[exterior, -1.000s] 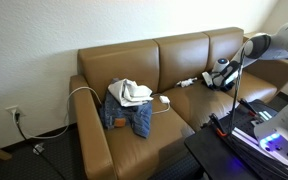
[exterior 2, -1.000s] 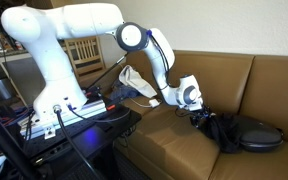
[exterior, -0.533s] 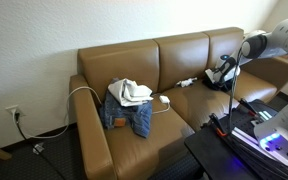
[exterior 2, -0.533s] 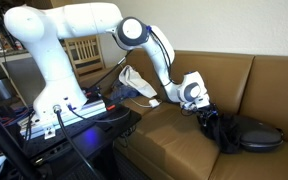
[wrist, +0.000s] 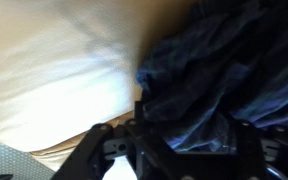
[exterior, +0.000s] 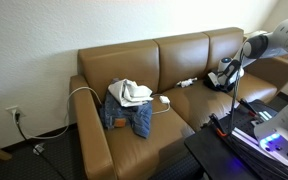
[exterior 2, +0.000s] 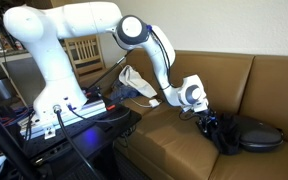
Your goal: Move the clothing to the left side of the sofa
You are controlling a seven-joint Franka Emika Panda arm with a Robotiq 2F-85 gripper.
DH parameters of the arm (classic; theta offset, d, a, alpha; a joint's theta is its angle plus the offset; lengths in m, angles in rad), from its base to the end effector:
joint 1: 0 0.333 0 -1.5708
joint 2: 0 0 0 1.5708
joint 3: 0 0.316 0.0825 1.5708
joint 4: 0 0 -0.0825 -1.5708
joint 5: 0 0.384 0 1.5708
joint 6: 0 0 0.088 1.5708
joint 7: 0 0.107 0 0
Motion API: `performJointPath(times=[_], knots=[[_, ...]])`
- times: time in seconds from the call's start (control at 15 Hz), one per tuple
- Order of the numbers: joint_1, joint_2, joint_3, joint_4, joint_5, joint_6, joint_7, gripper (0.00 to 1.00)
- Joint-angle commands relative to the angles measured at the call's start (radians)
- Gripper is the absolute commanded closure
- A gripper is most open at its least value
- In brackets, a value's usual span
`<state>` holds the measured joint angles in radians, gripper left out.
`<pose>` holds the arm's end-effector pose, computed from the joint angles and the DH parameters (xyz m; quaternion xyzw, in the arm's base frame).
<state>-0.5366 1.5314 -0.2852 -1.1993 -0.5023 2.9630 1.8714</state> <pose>0.5026 -0.4268 -0.1322 0.5679 -0.7925 0.1896 0.1163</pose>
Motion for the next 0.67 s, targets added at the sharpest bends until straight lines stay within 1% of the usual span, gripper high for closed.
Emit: performJointPath(times=[0.0, 0.27, 0.33, 0.4, 0.47, 0.6], knots=[[-0.037, 0.000, 0.032, 0.013, -0.074, -0.026, 0.063, 0.62], [-0.049, 0.000, 0.049, 0.016, -0.123, -0.037, 0.130, 0.89], [-0.069, 0.000, 0.081, 0.024, -0.122, -0.056, 0.121, 0.97], [-0.105, 0.000, 0.139, 0.032, -0.105, -0.085, 0.088, 1.00], [-0.157, 0.001, 0.222, 0.049, -0.074, -0.133, 0.027, 1.00], [-0.201, 0.014, 0.323, 0.097, -0.020, -0.206, -0.048, 1.00]])
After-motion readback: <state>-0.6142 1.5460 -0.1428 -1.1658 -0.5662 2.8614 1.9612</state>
